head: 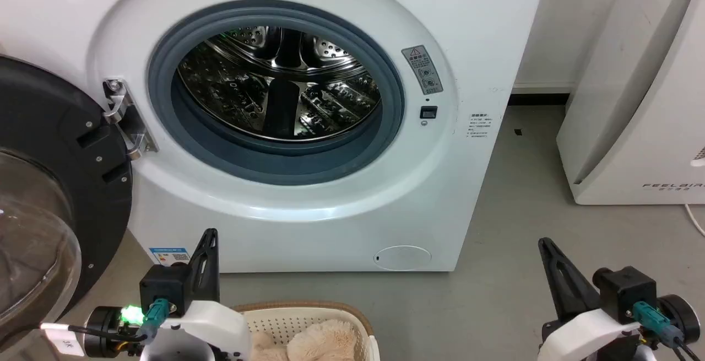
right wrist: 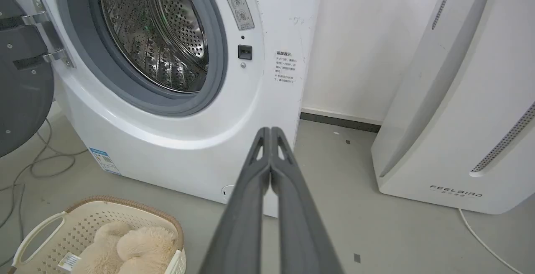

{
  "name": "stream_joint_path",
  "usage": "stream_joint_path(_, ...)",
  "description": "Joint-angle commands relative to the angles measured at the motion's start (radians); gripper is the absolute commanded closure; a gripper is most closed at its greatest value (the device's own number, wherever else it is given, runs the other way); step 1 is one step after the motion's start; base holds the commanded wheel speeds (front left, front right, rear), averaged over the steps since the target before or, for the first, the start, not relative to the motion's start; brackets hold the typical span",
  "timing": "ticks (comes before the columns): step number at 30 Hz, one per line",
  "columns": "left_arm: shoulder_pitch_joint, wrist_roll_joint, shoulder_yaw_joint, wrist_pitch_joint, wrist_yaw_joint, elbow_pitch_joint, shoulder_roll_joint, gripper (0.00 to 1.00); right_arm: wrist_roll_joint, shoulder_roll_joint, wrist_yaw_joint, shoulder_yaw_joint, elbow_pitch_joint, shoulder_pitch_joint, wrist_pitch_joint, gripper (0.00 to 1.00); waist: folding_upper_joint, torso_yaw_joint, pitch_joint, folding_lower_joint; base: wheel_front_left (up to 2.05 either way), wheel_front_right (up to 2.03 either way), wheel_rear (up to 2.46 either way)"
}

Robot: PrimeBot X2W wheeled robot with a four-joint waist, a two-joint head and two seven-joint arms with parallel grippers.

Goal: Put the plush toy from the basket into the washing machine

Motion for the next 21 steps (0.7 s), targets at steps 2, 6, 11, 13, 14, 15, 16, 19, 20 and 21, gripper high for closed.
stream_joint_path(2,0.014,0.003,0.001,0.000,-0.006,-0.004,0.000,1.00,-0.008,0.000,-0.001,0.000,-0.002,-0.014,0.002,1.00,0.0000,0.000,0.000,0.0000,0.00,0.00,0.00)
stream_joint_path(6,0.014,0.003,0.001,0.000,-0.006,-0.004,0.000,1.00,-0.008,0.000,-0.001,0.000,-0.002,-0.014,0.002,1.00,0.0000,0.000,0.000,0.0000,0.00,0.00,0.00)
stream_joint_path(11,0.014,0.003,0.001,0.000,-0.006,-0.004,0.000,1.00,-0.008,0.000,-0.001,0.000,-0.002,-0.014,0.002,1.00,0.0000,0.000,0.000,0.0000,0.00,0.00,0.00)
stream_joint_path(13,0.014,0.003,0.001,0.000,-0.006,-0.004,0.000,1.00,-0.008,0.000,-0.001,0.000,-0.002,-0.014,0.002,1.00,0.0000,0.000,0.000,0.0000,0.00,0.00,0.00)
stream_joint_path(14,0.014,0.003,0.001,0.000,-0.006,-0.004,0.000,1.00,-0.008,0.000,-0.001,0.000,-0.002,-0.014,0.002,1.00,0.0000,0.000,0.000,0.0000,0.00,0.00,0.00)
stream_joint_path(15,0.014,0.003,0.001,0.000,-0.006,-0.004,0.000,1.00,-0.008,0.000,-0.001,0.000,-0.002,-0.014,0.002,1.00,0.0000,0.000,0.000,0.0000,0.00,0.00,0.00)
stream_joint_path(16,0.014,0.003,0.001,0.000,-0.006,-0.004,0.000,1.00,-0.008,0.000,-0.001,0.000,-0.002,-0.014,0.002,1.00,0.0000,0.000,0.000,0.0000,0.00,0.00,0.00)
stream_joint_path(19,0.000,0.000,0.000,0.000,0.000,0.000,0.000,0.00,0.000,0.000,0.000,0.000,0.000,0.000,0.000,0.00,0.0000,0.000,0.000,0.0000,0.00,0.00,0.00)
stream_joint_path(20,0.000,0.000,0.000,0.000,0.001,0.000,0.000,0.00,0.000,0.000,0.000,0.000,0.000,0.000,0.000,0.00,0.0000,0.000,0.000,0.0000,0.00,0.00,0.00)
stream_joint_path(21,0.000,0.000,-0.001,0.000,0.001,0.000,0.000,0.00,0.000,0.000,0.000,0.000,0.000,0.000,0.000,0.00,0.0000,0.000,0.000,0.0000,0.00,0.00,0.00)
